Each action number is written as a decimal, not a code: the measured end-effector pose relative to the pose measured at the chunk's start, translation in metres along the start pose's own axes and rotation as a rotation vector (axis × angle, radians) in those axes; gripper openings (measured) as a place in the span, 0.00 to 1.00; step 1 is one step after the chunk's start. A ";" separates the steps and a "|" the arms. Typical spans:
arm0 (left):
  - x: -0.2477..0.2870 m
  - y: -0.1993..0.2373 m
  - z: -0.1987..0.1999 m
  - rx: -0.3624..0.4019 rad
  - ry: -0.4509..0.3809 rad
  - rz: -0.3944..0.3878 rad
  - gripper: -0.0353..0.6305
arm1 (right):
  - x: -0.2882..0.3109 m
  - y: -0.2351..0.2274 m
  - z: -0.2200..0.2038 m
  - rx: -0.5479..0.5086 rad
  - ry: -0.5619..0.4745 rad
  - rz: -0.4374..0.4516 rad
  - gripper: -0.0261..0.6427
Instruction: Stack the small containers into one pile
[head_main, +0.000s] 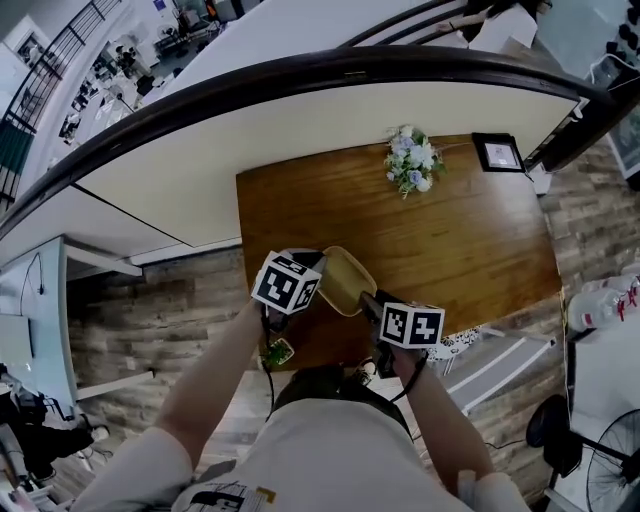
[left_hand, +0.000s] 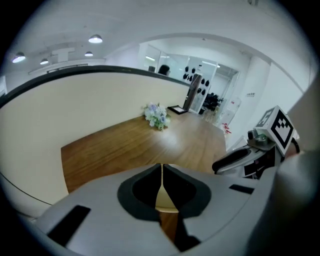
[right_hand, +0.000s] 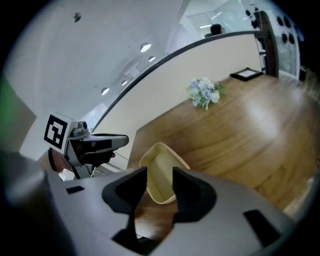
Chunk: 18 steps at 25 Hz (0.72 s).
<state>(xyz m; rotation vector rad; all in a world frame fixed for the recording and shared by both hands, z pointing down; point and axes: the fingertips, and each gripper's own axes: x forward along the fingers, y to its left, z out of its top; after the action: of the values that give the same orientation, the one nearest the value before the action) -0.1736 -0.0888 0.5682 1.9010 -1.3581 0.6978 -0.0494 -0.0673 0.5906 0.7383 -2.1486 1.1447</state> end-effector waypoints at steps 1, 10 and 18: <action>-0.008 -0.002 0.006 -0.003 -0.024 0.003 0.06 | -0.006 0.004 0.005 -0.029 -0.016 0.005 0.29; -0.094 -0.030 0.058 0.030 -0.247 0.023 0.06 | -0.101 0.038 0.077 -0.290 -0.272 -0.037 0.18; -0.169 -0.062 0.105 0.112 -0.439 0.054 0.06 | -0.197 0.092 0.136 -0.471 -0.536 -0.063 0.12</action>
<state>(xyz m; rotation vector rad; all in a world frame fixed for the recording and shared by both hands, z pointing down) -0.1630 -0.0597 0.3620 2.2018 -1.6702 0.3984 -0.0137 -0.1018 0.3395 0.9513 -2.6671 0.3901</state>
